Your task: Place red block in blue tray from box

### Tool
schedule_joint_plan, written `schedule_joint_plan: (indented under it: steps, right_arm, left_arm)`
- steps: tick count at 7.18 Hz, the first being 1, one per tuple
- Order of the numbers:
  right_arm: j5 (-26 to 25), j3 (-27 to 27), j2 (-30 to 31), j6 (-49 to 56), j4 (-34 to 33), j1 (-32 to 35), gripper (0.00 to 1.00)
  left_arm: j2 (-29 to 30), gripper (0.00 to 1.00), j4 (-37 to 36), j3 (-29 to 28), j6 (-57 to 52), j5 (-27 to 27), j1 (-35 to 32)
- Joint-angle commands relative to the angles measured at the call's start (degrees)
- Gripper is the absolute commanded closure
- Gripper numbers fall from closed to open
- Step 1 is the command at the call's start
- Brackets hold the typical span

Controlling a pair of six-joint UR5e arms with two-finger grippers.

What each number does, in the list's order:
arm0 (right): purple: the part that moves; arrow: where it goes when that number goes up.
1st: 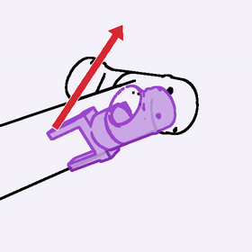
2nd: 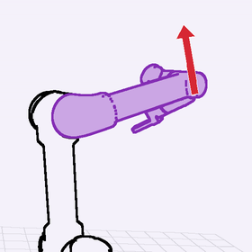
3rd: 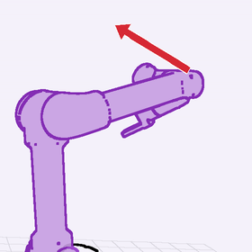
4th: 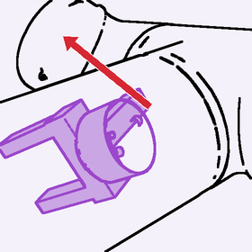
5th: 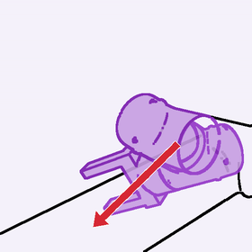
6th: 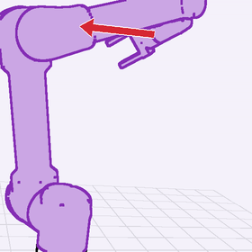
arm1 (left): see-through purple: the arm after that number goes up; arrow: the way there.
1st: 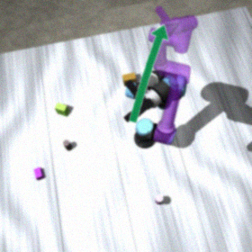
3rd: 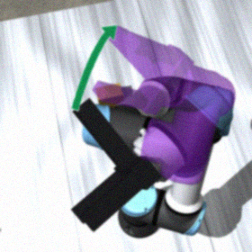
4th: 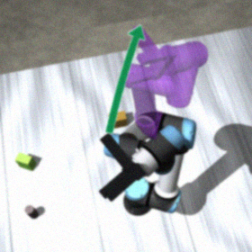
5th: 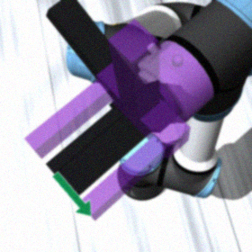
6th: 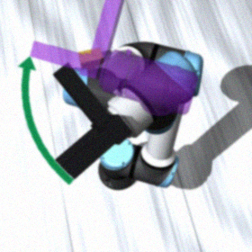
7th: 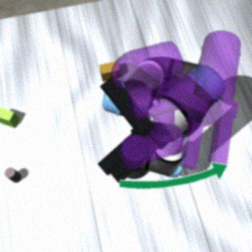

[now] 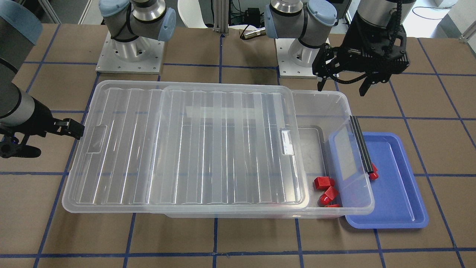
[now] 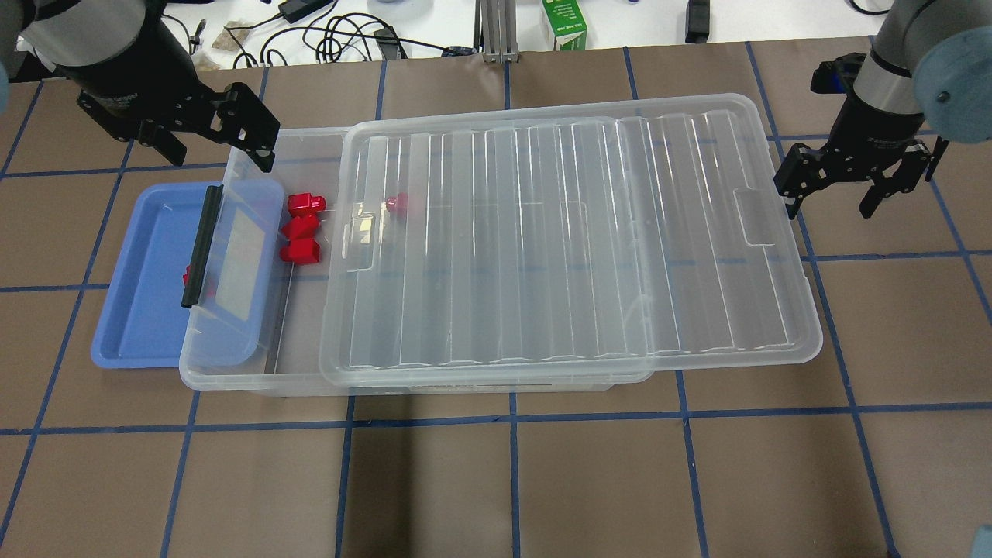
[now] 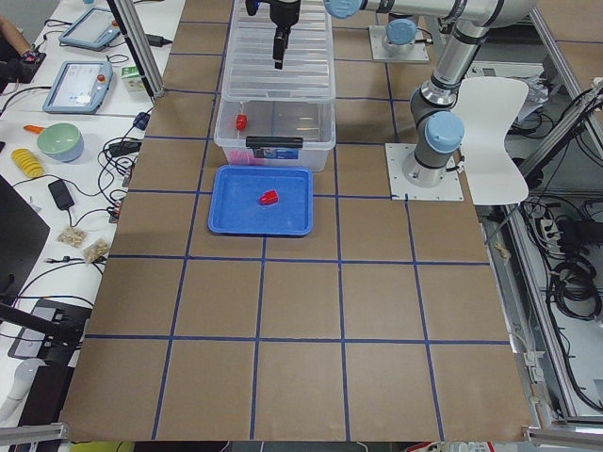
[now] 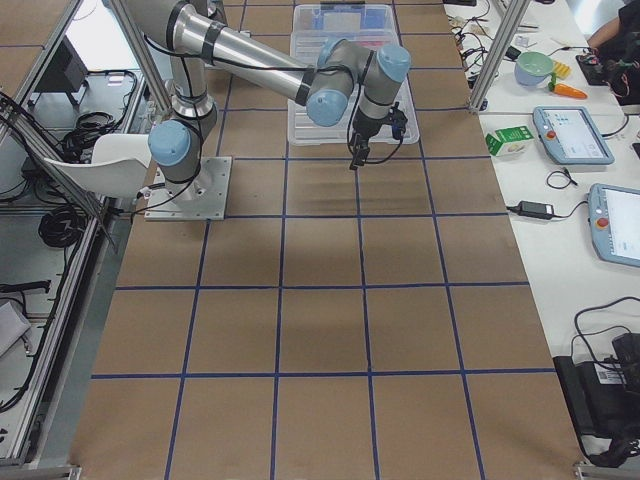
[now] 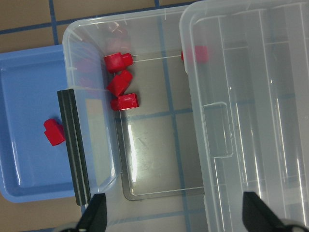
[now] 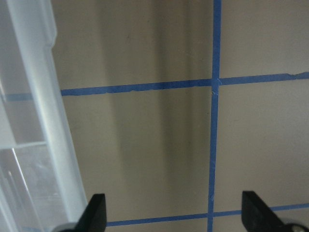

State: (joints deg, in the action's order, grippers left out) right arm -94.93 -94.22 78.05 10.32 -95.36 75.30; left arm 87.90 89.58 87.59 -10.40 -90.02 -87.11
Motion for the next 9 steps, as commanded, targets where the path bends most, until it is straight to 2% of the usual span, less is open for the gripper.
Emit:
schedule_joint_plan:
  steps: [1, 4, 6, 9]
  right_arm:
    - [0.0, 0.0, 0.0, -4.8, 0.0, 2.8, 0.0]
    - [0.2, 0.0, -0.1, -11.1, 0.0, 6.8, 0.0]
    - [2.7, 0.0, 0.0, -16.4, 0.0, 8.3, 0.0]
    - [2.7, 0.0, -0.9, -19.5, 0.0, 11.3, 0.0]
  left_arm:
    - [0.1, 0.0, -0.5, 0.4, -0.2, -1.4, 0.1]
    - [0.4, 0.0, -0.7, 0.4, 0.2, -2.3, 0.1]
    - [0.1, 0.0, -0.6, 0.6, -0.1, -2.4, 0.1]
    - [0.3, 0.0, -0.6, 0.5, 0.2, -2.4, 0.1]
